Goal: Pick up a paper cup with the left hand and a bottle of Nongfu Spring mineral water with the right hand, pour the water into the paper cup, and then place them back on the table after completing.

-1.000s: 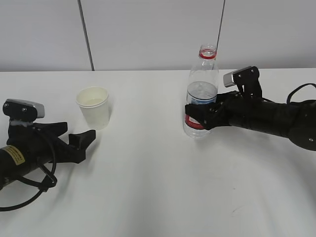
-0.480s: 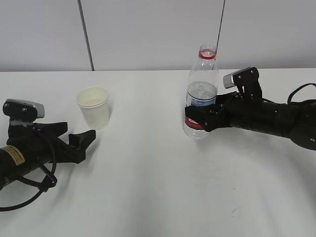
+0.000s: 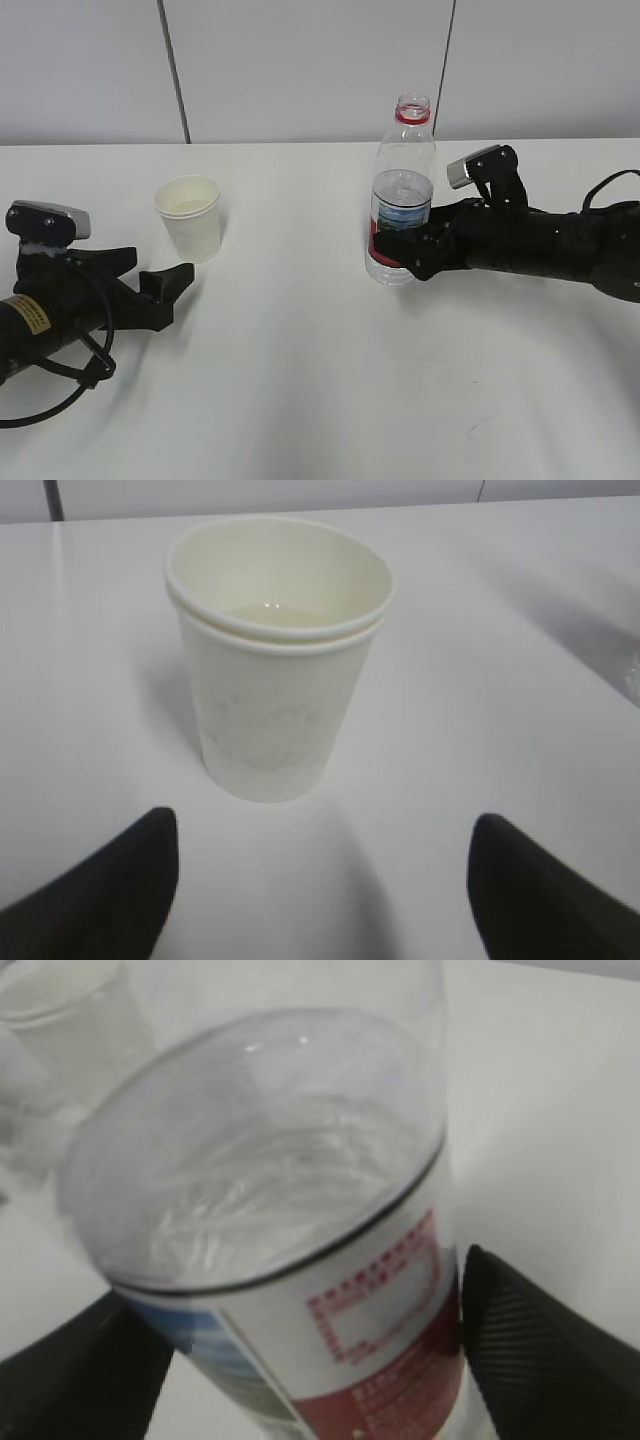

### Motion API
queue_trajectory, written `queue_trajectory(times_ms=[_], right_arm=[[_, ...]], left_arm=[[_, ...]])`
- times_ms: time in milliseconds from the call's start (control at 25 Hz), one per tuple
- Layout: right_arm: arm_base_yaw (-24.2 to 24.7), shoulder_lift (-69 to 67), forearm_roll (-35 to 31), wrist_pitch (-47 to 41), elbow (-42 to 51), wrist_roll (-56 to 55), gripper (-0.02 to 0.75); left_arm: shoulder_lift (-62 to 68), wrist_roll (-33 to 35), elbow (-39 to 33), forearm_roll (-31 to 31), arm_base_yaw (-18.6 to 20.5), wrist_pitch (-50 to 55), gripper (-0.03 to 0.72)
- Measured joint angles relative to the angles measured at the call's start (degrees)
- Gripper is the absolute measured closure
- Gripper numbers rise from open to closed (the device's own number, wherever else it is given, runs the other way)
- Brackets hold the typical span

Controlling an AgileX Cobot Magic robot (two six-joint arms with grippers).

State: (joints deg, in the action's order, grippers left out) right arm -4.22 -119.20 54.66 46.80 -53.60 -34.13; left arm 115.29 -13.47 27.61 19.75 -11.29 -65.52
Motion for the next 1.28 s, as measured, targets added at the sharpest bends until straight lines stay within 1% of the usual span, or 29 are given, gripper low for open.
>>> queue_trajectory(times_ms=[200, 360, 560, 680, 1040, 1280], right_arm=[[0.00, 1.96, 3.30, -4.14, 0.00, -2.40, 0.078], [0.00, 4.47, 4.99, -9.46, 0.00, -4.50, 0.081], [0.00, 5.77, 9.73, -12.27, 0.01, -7.73, 0.158], [0.00, 6.00, 12.76, -12.63, 0.11, -10.02, 0.185], [0.00, 6.93, 22.45, -15.46, 0.23, -19.12, 0.196], [2.63, 10.77, 27.01, -18.12, 0.23, -25.57, 0.197]], left_arm=[[0.00, 0.00, 0.00, 0.04, 0.00, 0.00, 0.146], [0.00, 0.00, 0.00, 0.04, 0.00, 0.00, 0.146], [0.00, 0.00, 0.00, 0.04, 0.00, 0.00, 0.146], [0.00, 0.00, 0.00, 0.04, 0.00, 0.00, 0.146], [0.00, 0.00, 0.00, 0.04, 0.00, 0.00, 0.146], [0.00, 0.00, 0.00, 0.04, 0.00, 0.00, 0.146]])
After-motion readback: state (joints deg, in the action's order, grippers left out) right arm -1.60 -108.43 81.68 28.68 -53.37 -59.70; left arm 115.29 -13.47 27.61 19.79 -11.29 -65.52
